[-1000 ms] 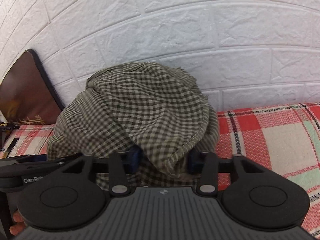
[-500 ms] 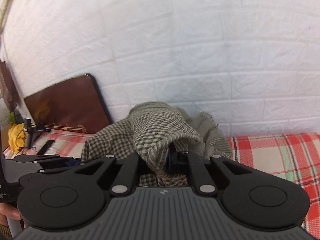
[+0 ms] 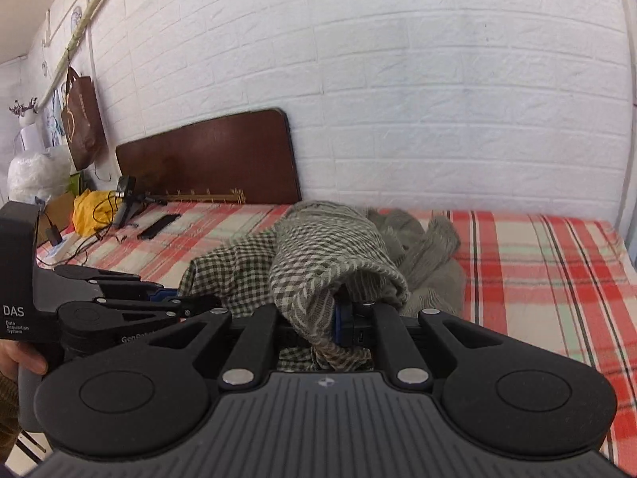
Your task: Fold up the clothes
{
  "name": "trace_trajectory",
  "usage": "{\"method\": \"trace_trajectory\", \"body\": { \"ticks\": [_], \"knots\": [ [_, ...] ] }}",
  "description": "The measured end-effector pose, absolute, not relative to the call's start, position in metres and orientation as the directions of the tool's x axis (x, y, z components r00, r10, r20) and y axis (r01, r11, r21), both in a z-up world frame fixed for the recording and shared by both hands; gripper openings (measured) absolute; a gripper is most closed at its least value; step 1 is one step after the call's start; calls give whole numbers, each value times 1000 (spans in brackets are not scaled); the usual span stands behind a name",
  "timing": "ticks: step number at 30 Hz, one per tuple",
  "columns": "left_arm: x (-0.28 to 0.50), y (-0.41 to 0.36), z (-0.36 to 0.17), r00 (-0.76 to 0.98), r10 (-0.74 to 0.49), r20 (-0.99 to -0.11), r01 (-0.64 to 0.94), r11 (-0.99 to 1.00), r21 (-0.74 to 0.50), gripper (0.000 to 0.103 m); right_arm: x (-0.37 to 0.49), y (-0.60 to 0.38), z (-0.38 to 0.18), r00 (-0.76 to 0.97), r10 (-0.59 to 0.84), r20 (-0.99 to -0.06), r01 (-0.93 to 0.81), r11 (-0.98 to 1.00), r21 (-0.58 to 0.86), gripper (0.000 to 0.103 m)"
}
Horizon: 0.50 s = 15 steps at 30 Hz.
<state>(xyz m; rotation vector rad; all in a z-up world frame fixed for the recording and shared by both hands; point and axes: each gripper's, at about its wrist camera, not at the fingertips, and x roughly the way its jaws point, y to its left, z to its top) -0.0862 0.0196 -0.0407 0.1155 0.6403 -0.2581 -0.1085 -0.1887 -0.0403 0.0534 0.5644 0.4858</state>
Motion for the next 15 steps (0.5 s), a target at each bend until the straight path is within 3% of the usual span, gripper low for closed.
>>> {"method": "trace_trajectory", "body": {
  "ticks": [5, 10, 12, 13, 14, 15],
  "knots": [
    [-106, 29, -75, 713, -209, -669, 265, 964, -19, 9, -129, -186, -91, 629, 443, -639, -379, 892, 246, 10],
    [-110, 32, -100, 682, -215, -699, 267, 963, -35, 14, -137, -188, -132, 587, 372, -719, -297, 925, 236, 10],
    [-111, 32, -104, 686, -214, -696, 273, 962, -27, 32, -144, -187, -138, 593, 357, -722, -298, 930, 215, 13],
    [-113, 32, -107, 690, -204, -695, 265, 964, -19, 49, -145, -187, -137, 593, 357, -722, -296, 930, 217, 13],
    [-115, 34, -109, 694, -193, -694, 252, 968, -16, 61, -145, -187, -137, 593, 359, -721, -293, 930, 222, 20],
    [-115, 37, -110, 697, -185, -693, 241, 970, -17, 64, -145, -188, -136, 587, 372, -719, -290, 926, 243, 32]
  ]
}}
